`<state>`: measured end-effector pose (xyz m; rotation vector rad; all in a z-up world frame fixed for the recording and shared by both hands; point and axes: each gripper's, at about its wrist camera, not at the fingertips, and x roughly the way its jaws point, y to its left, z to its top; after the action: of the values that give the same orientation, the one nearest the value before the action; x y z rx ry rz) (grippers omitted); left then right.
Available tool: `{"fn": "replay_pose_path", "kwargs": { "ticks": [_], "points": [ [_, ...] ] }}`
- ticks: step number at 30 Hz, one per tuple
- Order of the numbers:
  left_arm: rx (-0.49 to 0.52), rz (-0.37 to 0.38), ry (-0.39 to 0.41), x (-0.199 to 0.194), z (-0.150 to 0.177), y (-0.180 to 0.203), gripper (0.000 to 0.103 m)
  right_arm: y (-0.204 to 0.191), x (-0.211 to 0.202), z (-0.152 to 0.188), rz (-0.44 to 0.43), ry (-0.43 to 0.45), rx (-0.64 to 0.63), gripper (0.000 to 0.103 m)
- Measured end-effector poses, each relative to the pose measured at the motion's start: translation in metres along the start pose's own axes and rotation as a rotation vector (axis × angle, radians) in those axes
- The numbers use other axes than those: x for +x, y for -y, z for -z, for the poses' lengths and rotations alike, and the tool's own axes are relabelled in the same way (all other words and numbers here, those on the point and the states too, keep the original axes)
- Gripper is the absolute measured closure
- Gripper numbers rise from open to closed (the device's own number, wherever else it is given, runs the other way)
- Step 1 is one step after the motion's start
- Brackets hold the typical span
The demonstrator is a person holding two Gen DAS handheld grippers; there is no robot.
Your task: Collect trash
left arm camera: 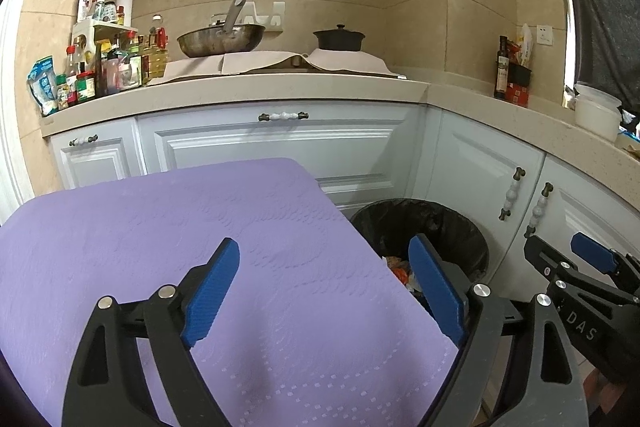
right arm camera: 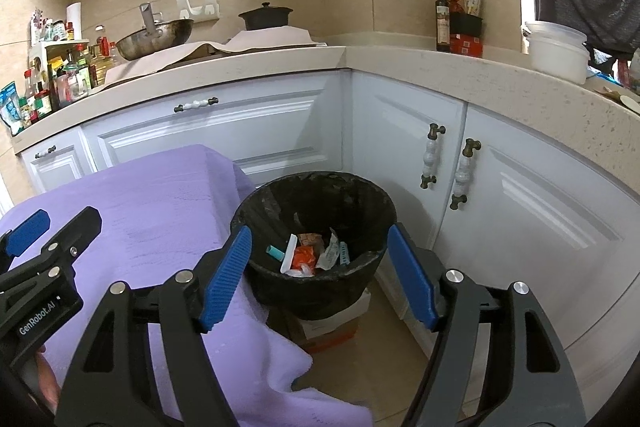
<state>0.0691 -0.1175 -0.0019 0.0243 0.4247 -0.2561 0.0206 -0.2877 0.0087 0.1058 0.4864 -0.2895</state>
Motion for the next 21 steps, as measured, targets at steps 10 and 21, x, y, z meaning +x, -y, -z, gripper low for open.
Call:
{"fn": "replay_pose_path", "kwargs": {
  "ticks": [10, 21],
  "points": [
    [0.015, 0.008, -0.008, 0.007, -0.002, 0.007, 0.019, 0.007, 0.003, 0.001, 0.014, 0.0, 0.012, 0.029],
    [0.024, 0.003, 0.001, 0.012, -0.005, 0.015, 0.019, 0.011, 0.006, -0.002, 0.02, 0.001, 0.012, 0.029]
  ]
}}
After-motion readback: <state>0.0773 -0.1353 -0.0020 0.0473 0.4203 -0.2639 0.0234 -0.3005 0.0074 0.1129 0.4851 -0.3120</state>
